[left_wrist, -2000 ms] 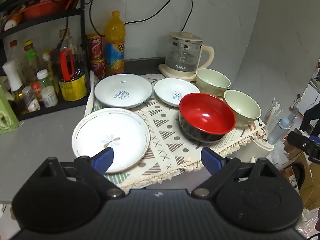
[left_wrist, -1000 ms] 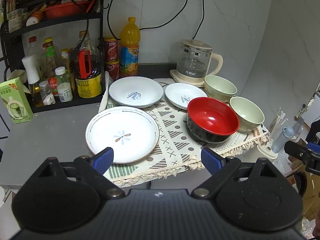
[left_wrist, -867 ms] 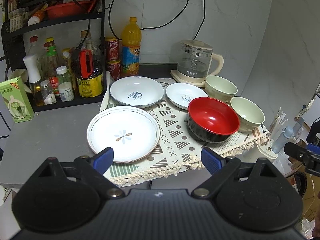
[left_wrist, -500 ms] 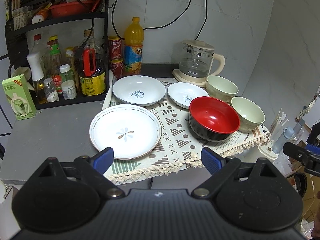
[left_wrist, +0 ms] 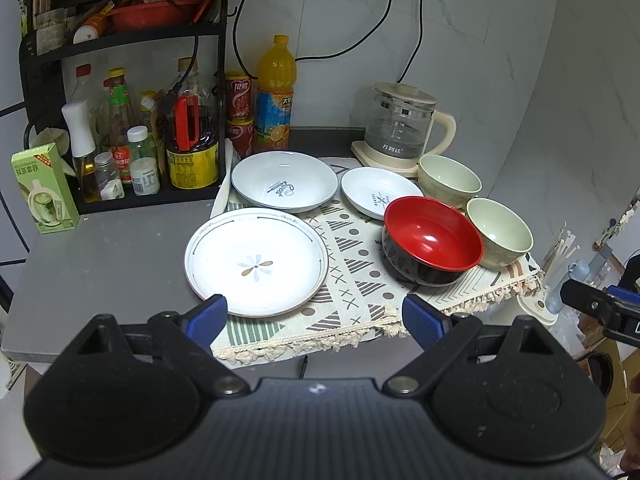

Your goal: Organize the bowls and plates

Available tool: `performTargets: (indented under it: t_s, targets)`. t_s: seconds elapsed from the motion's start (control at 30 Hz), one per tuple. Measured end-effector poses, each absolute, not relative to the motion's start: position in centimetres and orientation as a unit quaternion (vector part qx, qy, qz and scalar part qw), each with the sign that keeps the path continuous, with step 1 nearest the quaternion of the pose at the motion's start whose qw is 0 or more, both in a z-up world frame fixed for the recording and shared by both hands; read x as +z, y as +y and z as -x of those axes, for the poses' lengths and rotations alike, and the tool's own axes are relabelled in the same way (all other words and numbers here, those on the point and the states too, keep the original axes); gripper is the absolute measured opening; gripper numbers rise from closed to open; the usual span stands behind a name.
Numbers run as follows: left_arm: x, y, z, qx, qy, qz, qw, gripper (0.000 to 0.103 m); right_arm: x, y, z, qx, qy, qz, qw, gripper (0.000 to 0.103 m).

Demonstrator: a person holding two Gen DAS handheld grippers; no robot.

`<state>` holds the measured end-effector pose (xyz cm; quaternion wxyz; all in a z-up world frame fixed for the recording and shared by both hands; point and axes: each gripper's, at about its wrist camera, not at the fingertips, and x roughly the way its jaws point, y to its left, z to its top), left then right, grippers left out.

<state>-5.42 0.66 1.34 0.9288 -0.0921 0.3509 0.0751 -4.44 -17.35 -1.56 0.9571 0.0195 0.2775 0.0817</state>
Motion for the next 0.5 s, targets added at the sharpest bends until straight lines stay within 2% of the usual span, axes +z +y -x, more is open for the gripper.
performTargets:
  t_s: [0.5]
  targets:
    - [1.30,0.80,4.59,0.080,0.356,0.099,0.926,0.093,-1.55,-17.23,3.92,0.086,0.283,-0.012,0.955,0.103]
